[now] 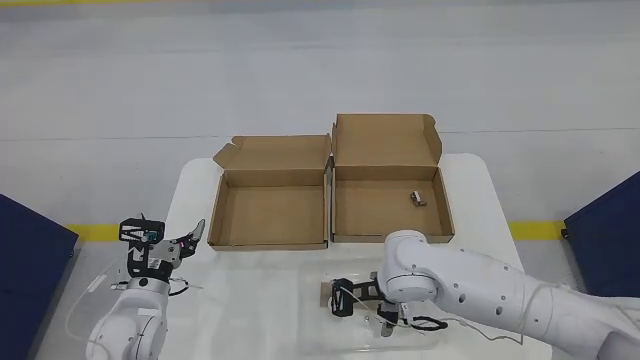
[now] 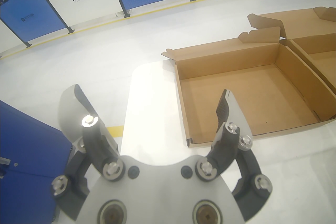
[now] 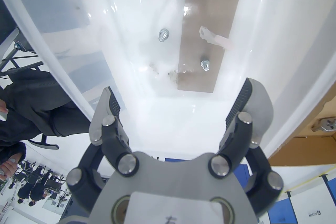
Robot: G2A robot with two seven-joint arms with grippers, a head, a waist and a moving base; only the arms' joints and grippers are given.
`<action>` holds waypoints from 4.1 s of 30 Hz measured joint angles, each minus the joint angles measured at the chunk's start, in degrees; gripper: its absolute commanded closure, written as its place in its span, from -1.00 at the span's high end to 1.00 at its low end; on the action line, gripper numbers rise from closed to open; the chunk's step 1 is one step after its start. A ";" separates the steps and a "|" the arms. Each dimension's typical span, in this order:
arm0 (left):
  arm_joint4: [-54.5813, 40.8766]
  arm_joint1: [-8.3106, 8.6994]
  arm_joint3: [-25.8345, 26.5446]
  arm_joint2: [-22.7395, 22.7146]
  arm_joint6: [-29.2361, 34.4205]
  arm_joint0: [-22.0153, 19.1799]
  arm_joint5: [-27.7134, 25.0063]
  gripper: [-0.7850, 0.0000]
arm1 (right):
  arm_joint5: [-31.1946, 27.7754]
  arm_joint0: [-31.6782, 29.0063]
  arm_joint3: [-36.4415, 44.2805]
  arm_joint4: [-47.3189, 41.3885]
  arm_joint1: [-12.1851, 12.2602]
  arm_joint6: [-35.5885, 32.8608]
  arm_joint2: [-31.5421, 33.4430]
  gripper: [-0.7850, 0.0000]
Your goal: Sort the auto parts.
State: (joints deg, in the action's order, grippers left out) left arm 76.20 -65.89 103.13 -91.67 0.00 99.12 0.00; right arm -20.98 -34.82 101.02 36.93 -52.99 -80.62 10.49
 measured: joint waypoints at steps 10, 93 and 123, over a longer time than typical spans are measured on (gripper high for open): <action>0.00 0.00 0.00 0.00 0.00 0.00 0.00 1.00 | 1.49 -1.45 -5.09 4.57 -3.20 0.37 -0.75 1.00; 0.00 0.00 0.00 0.00 0.00 0.00 0.00 1.00 | 0.12 -13.20 -0.95 8.52 -0.22 0.68 15.17 -1.00; 0.00 0.00 0.00 0.00 0.00 0.00 0.00 1.00 | -20.12 -22.27 -2.31 -25.02 12.13 17.41 34.72 -1.00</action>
State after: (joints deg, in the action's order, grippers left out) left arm 76.20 -65.89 103.13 -91.67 0.00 99.12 0.00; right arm -41.09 -57.08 98.71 11.91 -40.86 -63.22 45.21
